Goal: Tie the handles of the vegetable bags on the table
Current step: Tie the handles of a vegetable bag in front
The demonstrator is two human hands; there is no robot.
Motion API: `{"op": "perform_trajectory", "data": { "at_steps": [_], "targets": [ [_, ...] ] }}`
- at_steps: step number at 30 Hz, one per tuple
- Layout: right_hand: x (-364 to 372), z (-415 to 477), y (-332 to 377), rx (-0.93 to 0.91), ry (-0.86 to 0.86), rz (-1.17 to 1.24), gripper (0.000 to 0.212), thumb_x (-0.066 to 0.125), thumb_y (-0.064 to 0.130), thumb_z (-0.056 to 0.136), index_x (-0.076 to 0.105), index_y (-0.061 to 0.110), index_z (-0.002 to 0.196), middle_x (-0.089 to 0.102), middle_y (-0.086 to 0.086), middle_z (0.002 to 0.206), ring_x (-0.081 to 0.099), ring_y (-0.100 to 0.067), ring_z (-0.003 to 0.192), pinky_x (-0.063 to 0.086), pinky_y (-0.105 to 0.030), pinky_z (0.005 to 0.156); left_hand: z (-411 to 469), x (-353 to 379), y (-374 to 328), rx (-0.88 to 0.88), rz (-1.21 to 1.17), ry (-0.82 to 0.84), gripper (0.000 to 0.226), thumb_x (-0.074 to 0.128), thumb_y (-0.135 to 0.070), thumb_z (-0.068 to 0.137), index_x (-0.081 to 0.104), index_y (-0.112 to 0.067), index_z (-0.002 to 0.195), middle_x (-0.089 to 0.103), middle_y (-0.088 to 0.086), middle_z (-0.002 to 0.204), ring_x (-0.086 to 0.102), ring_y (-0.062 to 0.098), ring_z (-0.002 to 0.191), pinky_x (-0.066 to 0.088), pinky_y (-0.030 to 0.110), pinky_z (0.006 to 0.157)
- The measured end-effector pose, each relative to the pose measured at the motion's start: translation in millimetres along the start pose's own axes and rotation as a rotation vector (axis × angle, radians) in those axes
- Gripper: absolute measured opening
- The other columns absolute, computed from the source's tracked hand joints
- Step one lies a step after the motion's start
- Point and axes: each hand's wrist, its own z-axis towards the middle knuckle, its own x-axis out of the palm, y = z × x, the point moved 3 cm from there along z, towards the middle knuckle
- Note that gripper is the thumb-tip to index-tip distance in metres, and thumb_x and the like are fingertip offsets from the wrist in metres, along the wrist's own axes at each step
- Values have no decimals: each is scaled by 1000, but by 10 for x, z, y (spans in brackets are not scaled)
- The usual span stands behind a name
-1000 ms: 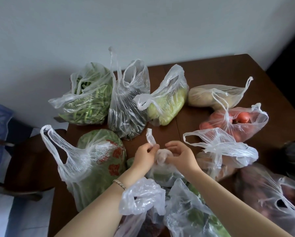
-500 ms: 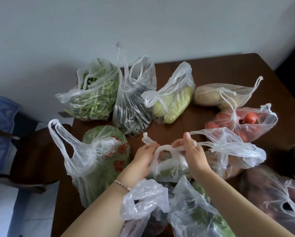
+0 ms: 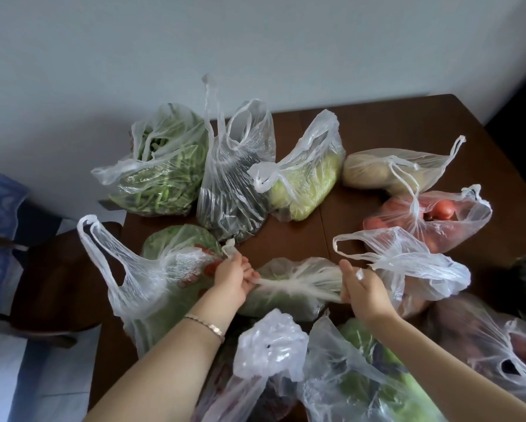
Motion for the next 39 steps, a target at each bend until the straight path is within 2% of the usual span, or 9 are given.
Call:
{"op": "perform_trajectory", "data": {
  "at_steps": [4, 9, 12, 16, 22, 25, 29, 34, 39],
  "targets": [
    [0, -4, 81, 53, -7, -56, 50, 36, 45, 95, 39, 16, 54, 47, 0, 51, 44, -17, 53, 37, -29, 59, -151, 137, -42, 376, 563, 144, 33, 41, -27, 98, 48, -10, 71, 39, 1, 57, 39, 11, 46, 37, 19, 43],
    [106, -32, 441, 61, 267, 517, 44, 47, 24, 94, 36, 14, 52, 44, 1, 48, 45, -18, 55, 39, -27, 60, -389, 320, -26, 411, 997, 544, 11, 65, -28, 84, 59, -19, 83, 57, -5, 81, 54, 10, 74, 40, 20, 67],
    [208, -25, 682, 20, 385, 739, 36, 50, 12, 92, 46, 5, 57, 51, -5, 57, 53, -16, 62, 45, -22, 56, -411, 366, 96, 418, 1143, 649, 32, 74, -29, 76, 64, -18, 105, 62, -13, 93, 58, 0, 87, 44, 13, 76],
    [296, -61, 727, -28, 497, 761, 15, 51, -4, 88, 66, 0, 85, 69, -9, 83, 65, -16, 81, 52, -16, 60, -475, 414, 188, 437, 1071, 596, 5, 66, -24, 84, 68, -20, 83, 64, -10, 77, 58, -7, 72, 45, 18, 74],
    [152, -26, 463, -201, 70, 190, 43, 66, 9, 82, 50, 19, 120, 59, 8, 108, 58, -5, 98, 48, -14, 76, -400, 400, 200, 265, 801, 472, 30, 62, -31, 87, 65, -18, 114, 67, -4, 99, 62, 9, 95, 49, 21, 82],
    [308, -35, 333, -195, 207, 5, 35, 62, 26, 86, 61, 11, 118, 65, 8, 105, 60, -6, 101, 45, -12, 82, -390, 401, 200, 244, 639, 512, 19, 61, -20, 88, 67, -18, 106, 67, -7, 101, 63, 4, 93, 50, 14, 73],
    [421, -36, 349, -244, 194, -42, 21, 56, 29, 91, 67, 14, 100, 63, 18, 69, 55, 3, 66, 39, -11, 62, -412, 394, 221, 164, 448, 480, 9, 60, -11, 87, 68, -15, 90, 69, 9, 94, 68, 18, 85, 55, 31, 83],
    [426, 21, 316, -165, 58, 9, 27, 49, 28, 94, 57, 14, 72, 53, 5, 62, 43, -10, 55, 34, -24, 55, -391, 313, 172, 81, 141, 426, 20, 50, -28, 93, 63, -13, 90, 50, 0, 73, 47, 11, 59, 38, 24, 56],
    [528, -11, 285, -157, 116, -477, 31, 39, 30, 96, 55, 15, 74, 59, -3, 73, 56, -23, 72, 37, -29, 61, -387, 333, 65, 83, 10, 476, 37, 32, -28, 99, 45, -13, 68, 39, -7, 45, 34, 6, 39, 27, 22, 51]
  ]
}}
